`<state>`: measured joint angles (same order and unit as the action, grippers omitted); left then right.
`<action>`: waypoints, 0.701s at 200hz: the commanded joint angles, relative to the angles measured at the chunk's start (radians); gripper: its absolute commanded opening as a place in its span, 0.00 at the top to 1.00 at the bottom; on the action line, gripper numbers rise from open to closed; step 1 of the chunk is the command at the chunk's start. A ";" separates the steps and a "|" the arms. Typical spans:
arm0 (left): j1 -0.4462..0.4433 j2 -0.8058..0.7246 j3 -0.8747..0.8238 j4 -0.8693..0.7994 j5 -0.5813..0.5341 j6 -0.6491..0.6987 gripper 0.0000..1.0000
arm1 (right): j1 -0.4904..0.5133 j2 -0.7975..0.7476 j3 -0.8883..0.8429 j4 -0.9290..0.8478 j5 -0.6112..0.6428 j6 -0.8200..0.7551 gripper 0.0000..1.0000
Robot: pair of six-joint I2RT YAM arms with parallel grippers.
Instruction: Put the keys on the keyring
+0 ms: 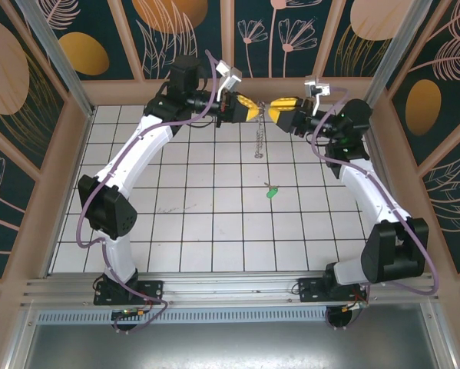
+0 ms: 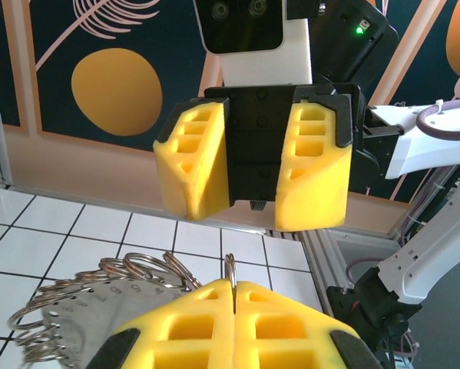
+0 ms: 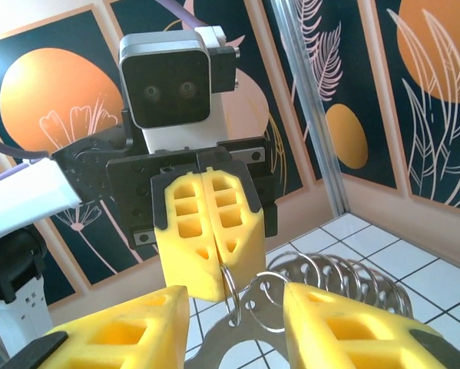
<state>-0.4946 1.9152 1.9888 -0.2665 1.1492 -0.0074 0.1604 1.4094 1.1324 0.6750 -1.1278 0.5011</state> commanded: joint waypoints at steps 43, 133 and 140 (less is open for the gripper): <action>0.006 -0.003 -0.026 0.021 0.055 0.004 1.00 | 0.043 0.053 0.050 0.011 -0.053 -0.039 0.70; 0.005 0.004 -0.036 0.054 0.066 -0.017 1.00 | 0.065 0.081 0.059 0.012 -0.053 -0.038 0.88; 0.005 0.004 -0.035 0.058 0.066 -0.021 1.00 | 0.065 0.082 0.059 0.011 -0.056 -0.039 0.90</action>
<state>-0.4892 1.9171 1.9564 -0.2634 1.1740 -0.0124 0.2161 1.4792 1.1587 0.6716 -1.1580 0.4759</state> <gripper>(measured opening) 0.045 0.130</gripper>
